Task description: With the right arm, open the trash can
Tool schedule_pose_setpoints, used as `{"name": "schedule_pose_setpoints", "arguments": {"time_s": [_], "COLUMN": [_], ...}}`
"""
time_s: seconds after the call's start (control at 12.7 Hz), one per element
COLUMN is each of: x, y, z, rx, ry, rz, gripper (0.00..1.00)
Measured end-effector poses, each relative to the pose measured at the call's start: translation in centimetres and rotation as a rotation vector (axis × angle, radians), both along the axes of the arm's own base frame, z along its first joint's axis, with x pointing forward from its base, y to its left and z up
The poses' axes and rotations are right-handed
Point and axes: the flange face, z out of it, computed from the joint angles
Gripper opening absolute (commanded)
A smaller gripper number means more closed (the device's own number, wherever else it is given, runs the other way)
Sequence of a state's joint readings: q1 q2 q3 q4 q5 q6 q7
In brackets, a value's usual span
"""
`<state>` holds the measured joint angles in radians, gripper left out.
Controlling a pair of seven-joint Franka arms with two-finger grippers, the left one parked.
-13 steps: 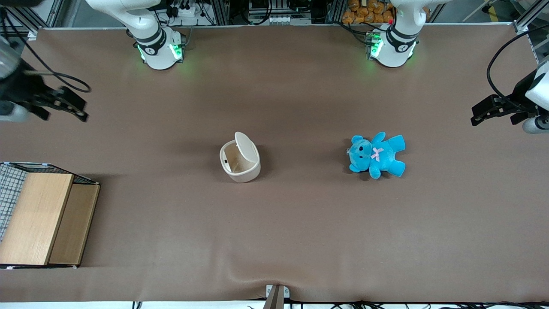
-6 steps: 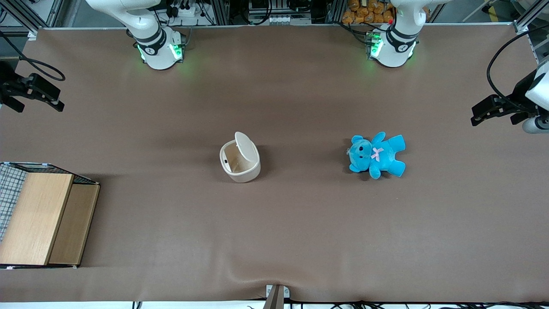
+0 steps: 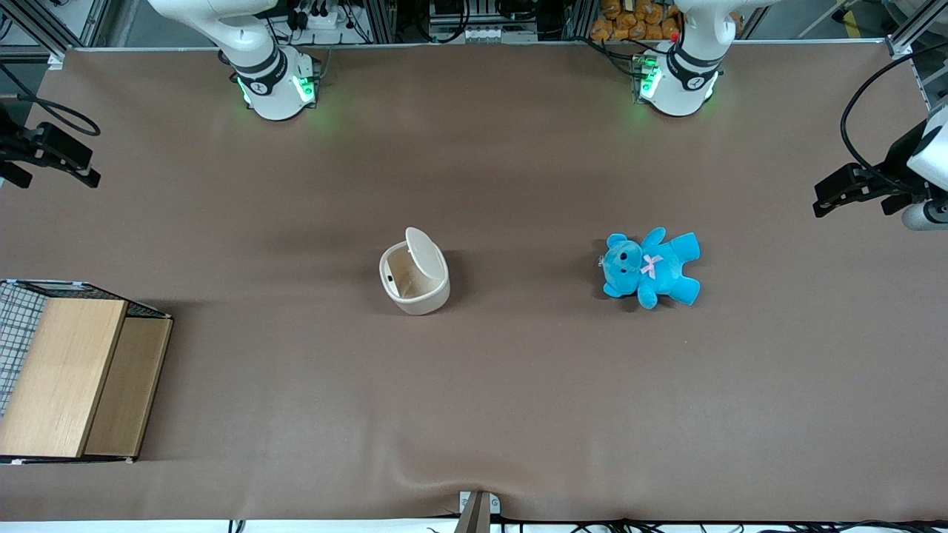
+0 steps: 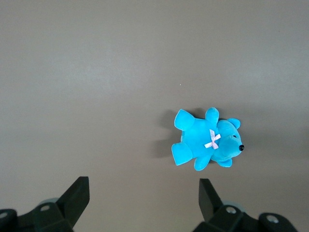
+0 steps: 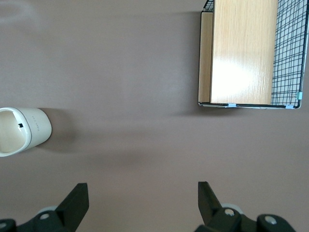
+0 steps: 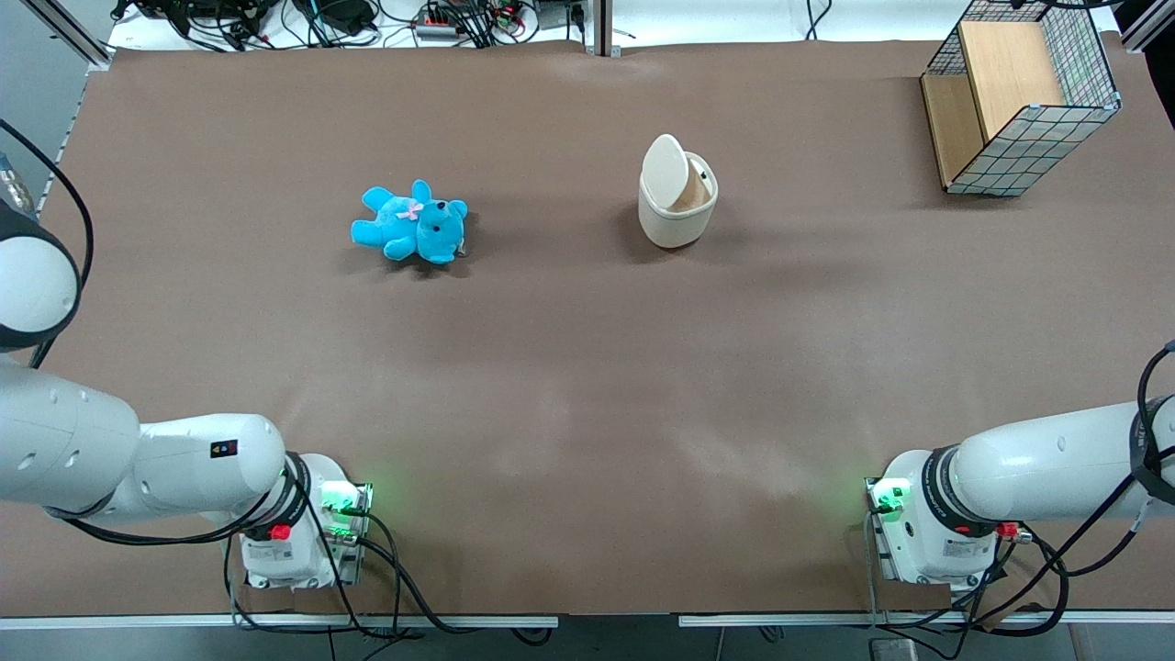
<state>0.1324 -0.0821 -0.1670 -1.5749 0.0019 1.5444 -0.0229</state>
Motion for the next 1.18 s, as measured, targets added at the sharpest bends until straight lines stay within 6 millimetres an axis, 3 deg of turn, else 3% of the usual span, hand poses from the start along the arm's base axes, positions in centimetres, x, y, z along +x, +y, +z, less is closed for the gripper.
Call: {"name": "schedule_pose_setpoints", "arguments": {"time_s": [0.32, 1.18], "x": [-0.12, -0.15], "y": [0.0, 0.11], "z": [1.05, 1.22], "rx": [-0.001, -0.001], "ry": [-0.016, -0.017], "rz": [0.004, 0.006], "gripper": [1.0, 1.0]}}
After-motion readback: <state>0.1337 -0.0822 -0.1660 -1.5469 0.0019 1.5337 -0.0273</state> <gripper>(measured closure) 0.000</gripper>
